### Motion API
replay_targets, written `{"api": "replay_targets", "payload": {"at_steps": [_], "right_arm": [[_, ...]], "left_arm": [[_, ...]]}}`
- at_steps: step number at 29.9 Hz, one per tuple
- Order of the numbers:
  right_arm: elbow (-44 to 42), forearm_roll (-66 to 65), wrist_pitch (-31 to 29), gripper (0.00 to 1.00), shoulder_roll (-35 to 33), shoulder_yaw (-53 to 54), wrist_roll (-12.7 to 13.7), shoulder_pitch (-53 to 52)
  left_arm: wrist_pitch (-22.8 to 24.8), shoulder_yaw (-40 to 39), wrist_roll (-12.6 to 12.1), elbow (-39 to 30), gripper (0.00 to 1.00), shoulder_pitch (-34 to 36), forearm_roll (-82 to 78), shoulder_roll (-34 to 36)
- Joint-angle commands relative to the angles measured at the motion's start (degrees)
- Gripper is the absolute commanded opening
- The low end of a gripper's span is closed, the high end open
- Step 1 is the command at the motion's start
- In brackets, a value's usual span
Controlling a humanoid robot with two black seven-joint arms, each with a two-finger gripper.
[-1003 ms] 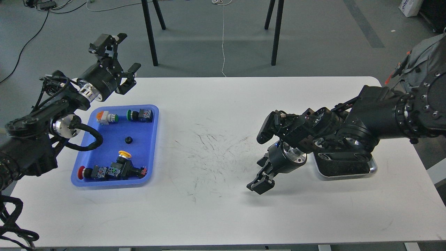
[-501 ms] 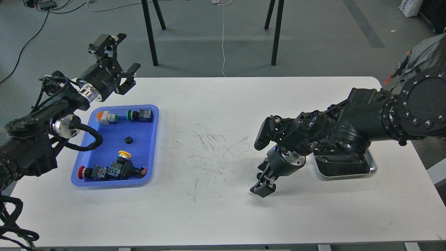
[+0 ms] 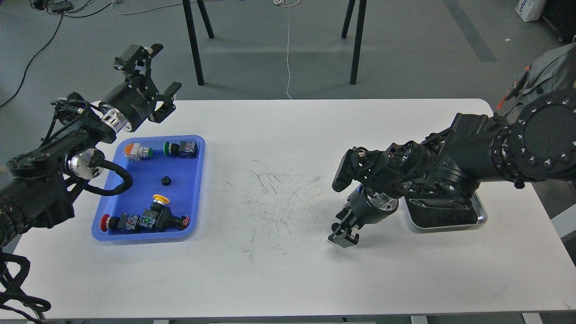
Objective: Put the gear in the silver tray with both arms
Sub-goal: 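Close the right gripper on the black gear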
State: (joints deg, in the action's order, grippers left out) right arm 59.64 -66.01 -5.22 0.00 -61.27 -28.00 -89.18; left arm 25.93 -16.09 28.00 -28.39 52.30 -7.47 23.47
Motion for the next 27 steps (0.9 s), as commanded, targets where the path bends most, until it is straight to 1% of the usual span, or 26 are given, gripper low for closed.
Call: {"api": "replay_targets", "payload": {"at_steps": [1,4,5,7,10,11,13,16,18,20,22,25,27], "right_arm": [[-0.14,-0.08,-0.05,0.55,0.00,0.01,0.00,0.24],[-0.67,-0.09,-0.05,0.54,0.00,-0.08,0.00,0.59],[-0.67,-0.17,-0.05,0.53,0.00,-0.08,0.00,0.59],[-1.02,-0.35,-0.05,0.47,0.00,-0.08,0.00,0.68],[-1.11,-0.52,-0.05,0.45,0.00,-0.08,0.00,0.68],[-1.11,-0.52,-0.05,0.42,0.00,-0.08,0.00,0.68],[-1.11,-0.52,-0.05,0.32,0.00,0.01,0.00,0.68],[-1.37,-0.52,-0.05,0.30,0.00,0.01,0.00,0.68],[-1.64,-0.52,-0.05,0.26,0.00,0.00,0.00,0.77],[-1.64,-0.52,-0.05,0.24,0.00,-0.08,0.00,0.68],[-1.90,-0.52,-0.05,0.20,0.00,-0.08,0.00,0.59],[-2.25,-0.52,-0.05,0.09,0.00,0.01,0.00,0.68],[-2.69,-0.44,-0.05,0.08,0.00,0.01,0.00,0.76]], "left_arm": [[0.00,-0.08,0.00,0.00,1.00,0.00,0.00,0.00],[-0.09,-0.08,0.00,0.00,1.00,-0.26,0.08,0.00],[0.00,-0.08,0.00,0.00,1.00,-0.27,0.08,0.00],[0.00,-0.08,0.00,0.00,1.00,-0.27,0.08,0.00],[-0.09,-0.08,0.00,0.00,1.00,-0.27,0.00,0.00],[-0.09,-0.08,0.00,0.00,1.00,-0.35,0.08,0.00],[0.00,-0.08,0.00,0.00,1.00,-0.35,0.00,0.00],[-0.09,-0.08,0.00,0.00,1.00,-0.44,0.00,0.00],[-0.09,-0.08,0.00,0.00,1.00,-0.62,0.00,0.08],[0.00,-0.08,0.00,0.00,1.00,-0.70,0.00,0.17],[0.00,0.01,0.00,0.00,1.00,-0.71,0.00,0.17],[-0.09,-0.08,0.00,0.00,1.00,-0.71,0.00,0.17],[-0.09,0.01,0.00,0.00,1.00,-0.71,0.00,0.08]]}}
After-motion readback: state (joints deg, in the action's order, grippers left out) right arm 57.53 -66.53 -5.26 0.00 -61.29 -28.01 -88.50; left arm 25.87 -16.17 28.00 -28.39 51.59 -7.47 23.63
